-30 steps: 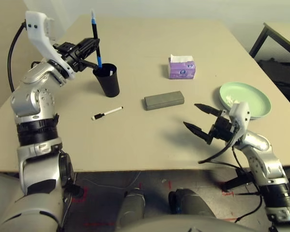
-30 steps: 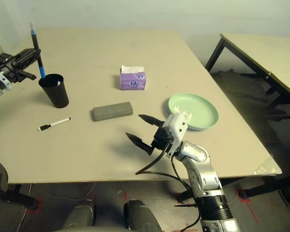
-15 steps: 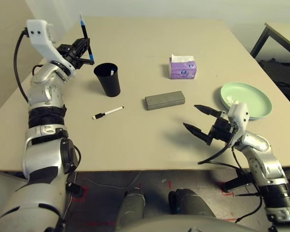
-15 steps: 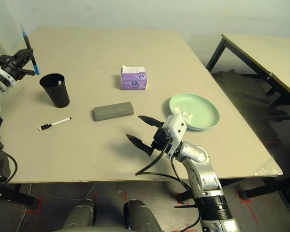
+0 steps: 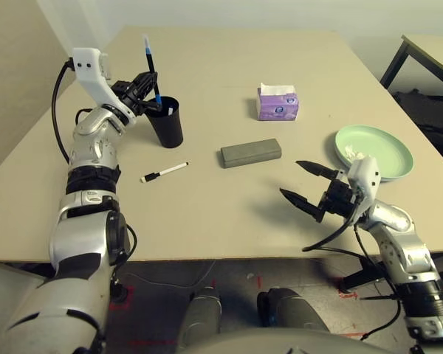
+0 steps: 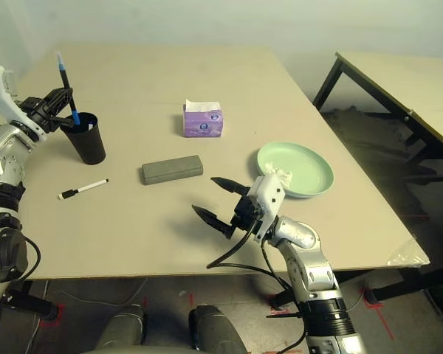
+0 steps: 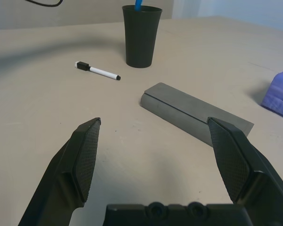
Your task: Organize and tidy the items on the table.
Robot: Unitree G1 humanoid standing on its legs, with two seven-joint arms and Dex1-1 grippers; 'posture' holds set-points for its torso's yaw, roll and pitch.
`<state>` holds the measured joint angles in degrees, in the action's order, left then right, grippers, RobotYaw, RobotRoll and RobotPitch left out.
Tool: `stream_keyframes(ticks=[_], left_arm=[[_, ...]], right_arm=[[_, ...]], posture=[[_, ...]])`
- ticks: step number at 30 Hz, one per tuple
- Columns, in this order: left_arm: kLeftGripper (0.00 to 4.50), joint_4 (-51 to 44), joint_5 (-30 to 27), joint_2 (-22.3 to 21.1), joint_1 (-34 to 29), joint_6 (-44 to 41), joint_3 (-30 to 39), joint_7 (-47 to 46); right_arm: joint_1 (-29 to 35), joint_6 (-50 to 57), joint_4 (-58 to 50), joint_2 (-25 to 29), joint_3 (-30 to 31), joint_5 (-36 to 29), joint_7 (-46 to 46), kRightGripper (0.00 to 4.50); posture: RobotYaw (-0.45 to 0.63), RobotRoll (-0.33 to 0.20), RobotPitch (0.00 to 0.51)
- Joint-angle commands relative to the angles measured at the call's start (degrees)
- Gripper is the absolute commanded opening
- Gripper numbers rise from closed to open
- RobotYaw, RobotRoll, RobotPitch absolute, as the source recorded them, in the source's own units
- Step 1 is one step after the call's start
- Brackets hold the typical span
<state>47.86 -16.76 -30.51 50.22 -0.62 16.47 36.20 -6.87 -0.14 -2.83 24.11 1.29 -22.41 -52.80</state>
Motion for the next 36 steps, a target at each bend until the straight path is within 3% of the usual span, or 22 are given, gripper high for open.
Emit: stream_keyframes(ticks=[1,10,16,20,24,32,36], left_arm=[[1.46,0.83,0.77,0.37,-0.89,0.40,-0.76,0.34],[4.49,1.17,1.11,0.53,-0.28,0.20,-0.83,0.65],[4.49,-0.43,0.80,-0.87,-0.12,-0.88,-0.57,2.25],[4.49,-4.17,0.76,-4.92,-0.43,-4.81,-1.09,6.00],[4.49,-10.70,2.25,-12.58,-2.11,-14.90,-5.58,14.18],[4.49,-33.39,1.42,-33.83,-12.73,-37.75,-18.44,37.14],[4.49,-38.64,4.03,-37.86,-15.07,-40.30,-24.03,40.81]], right_arm=[[0.15,0.67,-0.46,0.34,0.27,-0.04,-0.24,4.50],[-0.12,1.35,-0.80,0.06,0.47,-0.10,-0.14,4.50],[-0.12,1.79,-1.38,-0.13,0.53,-0.13,-0.03,4.50],[-0.23,1.55,-1.69,0.19,0.97,0.05,-0.97,4.50],[-0.66,0.96,-1.62,1.13,2.16,0.32,-4.01,4.50],[-0.22,2.98,-4.08,4.79,7.24,-2.69,-15.09,4.50],[-1.11,3.69,-3.88,4.36,7.58,-2.69,-15.50,4.50]], posture=[[-0.05,0.000,0.080],[-0.05,0.000,0.080],[-0.05,0.000,0.075],[-0.05,0.000,0.069],[-0.05,0.000,0.068],[-0.01,0.000,0.059],[-0.02,0.000,0.057]])
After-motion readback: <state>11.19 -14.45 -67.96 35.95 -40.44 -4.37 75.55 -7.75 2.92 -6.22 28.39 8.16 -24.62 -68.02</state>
